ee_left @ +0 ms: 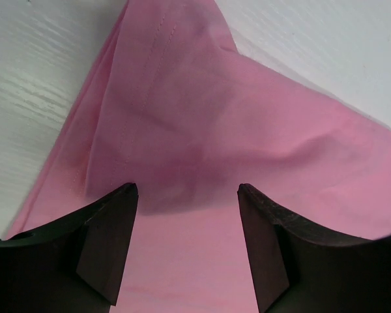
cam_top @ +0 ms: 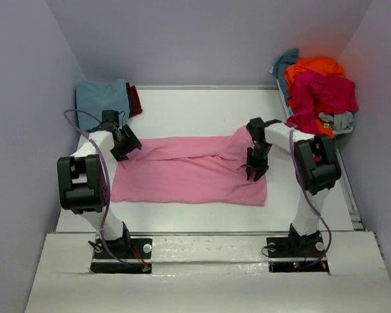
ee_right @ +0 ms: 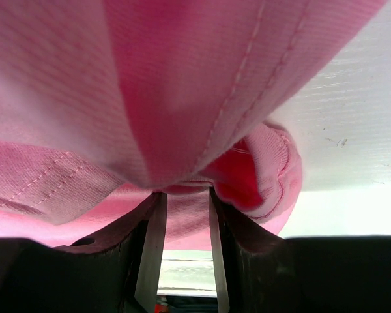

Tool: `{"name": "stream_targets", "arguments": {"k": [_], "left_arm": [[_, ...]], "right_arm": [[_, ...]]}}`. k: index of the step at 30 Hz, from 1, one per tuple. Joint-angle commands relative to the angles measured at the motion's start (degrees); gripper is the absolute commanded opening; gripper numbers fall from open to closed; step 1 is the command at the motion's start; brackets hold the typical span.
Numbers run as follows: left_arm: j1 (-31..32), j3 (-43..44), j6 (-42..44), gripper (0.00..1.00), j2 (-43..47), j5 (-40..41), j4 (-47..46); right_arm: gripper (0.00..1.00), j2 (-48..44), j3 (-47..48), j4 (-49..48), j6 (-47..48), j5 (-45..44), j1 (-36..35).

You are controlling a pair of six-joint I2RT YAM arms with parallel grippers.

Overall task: Fold and stack the t-shirts
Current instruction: Fold the tshirt

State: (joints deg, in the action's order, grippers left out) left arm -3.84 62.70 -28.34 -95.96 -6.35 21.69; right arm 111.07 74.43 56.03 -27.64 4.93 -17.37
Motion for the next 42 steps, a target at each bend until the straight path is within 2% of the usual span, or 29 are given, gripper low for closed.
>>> {"name": "stream_targets", "arguments": {"k": [1, 12, 25, 28, 32, 36, 42], "left_arm": [[0.2, 2.2, 0.5, 0.73, -3.0, 1.2, -2.6], [0.8, 8.8, 0.7, 0.73, -12.9, 3.4, -3.9], [-0.3, 14.8, 1.4, 0.73, -13.3, 5.8, 0.1], [-0.3, 13.5, 2.1, 0.73, -11.9, 5.8, 0.3], [-0.3, 11.2, 2.2, 0.73, -10.3, 5.6, -0.2], [-0.3, 9.9, 2.1, 0.73, -9.9, 5.3, -0.6], [-0.3, 10.2, 2.2, 0.73, -9.5, 5.1, -0.6]], "right_arm": [[0.38, -1.6, -0.8, -3.3, 0.7, -1.4, -0.6], [0.38, -3.0, -3.2, -3.3, 1.4, -1.8, -0.6], [0.38, -5.0, -5.5, -3.6, -0.7, -4.7, -0.6], [0.38, -6.7, -2.9, -5.1, -1.0, -4.7, -0.6], [0.42, -7.3, 7.0, -4.4, -0.7, -8.1, -0.6], [0.46, -5.8, 12.8, -3.6, -0.1, -9.2, -0.6], [0.46, -2.9, 17.1, -2.3, -0.4, -9.6, -0.6]]}}
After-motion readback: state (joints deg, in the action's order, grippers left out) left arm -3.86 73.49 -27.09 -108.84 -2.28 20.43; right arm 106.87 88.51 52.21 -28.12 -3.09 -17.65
